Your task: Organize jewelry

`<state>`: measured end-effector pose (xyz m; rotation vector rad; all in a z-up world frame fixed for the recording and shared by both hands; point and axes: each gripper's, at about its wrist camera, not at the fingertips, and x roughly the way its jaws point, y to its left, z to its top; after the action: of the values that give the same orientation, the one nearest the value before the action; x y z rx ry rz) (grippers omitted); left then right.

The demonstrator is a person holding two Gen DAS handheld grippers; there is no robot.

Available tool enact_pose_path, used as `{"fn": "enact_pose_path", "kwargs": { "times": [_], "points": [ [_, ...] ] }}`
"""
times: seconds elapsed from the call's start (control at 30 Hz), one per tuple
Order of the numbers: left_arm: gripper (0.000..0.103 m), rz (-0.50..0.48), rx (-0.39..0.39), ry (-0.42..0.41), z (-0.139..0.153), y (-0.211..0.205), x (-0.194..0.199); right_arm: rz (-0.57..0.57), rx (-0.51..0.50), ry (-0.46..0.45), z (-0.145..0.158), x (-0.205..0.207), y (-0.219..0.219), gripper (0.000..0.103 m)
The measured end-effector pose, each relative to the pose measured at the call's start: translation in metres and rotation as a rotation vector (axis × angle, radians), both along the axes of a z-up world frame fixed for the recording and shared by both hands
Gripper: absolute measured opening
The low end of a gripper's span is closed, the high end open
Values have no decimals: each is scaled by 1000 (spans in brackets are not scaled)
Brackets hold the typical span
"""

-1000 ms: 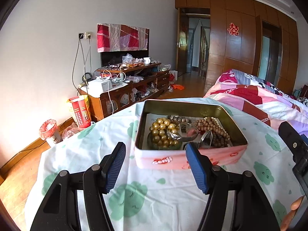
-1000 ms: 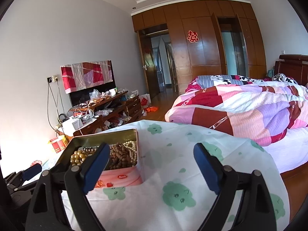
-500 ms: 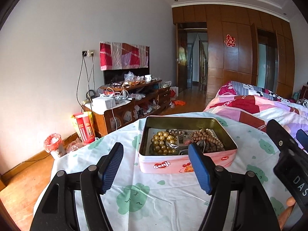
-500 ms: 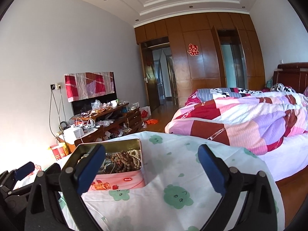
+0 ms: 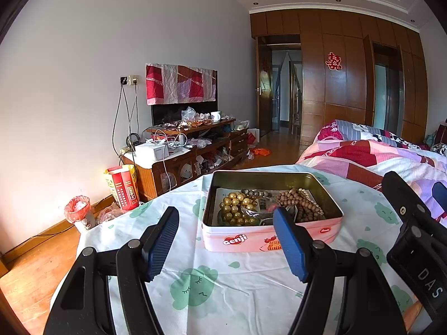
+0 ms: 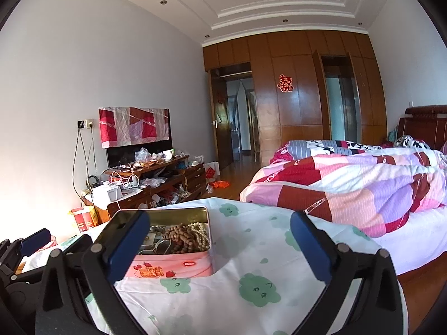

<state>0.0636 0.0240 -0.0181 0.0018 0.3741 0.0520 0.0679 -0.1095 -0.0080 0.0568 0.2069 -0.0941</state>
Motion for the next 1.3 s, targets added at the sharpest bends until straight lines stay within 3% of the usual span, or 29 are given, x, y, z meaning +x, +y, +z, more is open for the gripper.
{"fn": "enact_pose_path", "kwargs": {
  "times": [1.3],
  "points": [
    [71, 6, -1, 1, 1, 0, -1, -5, 5, 2, 0, 0, 0, 103]
  ]
}}
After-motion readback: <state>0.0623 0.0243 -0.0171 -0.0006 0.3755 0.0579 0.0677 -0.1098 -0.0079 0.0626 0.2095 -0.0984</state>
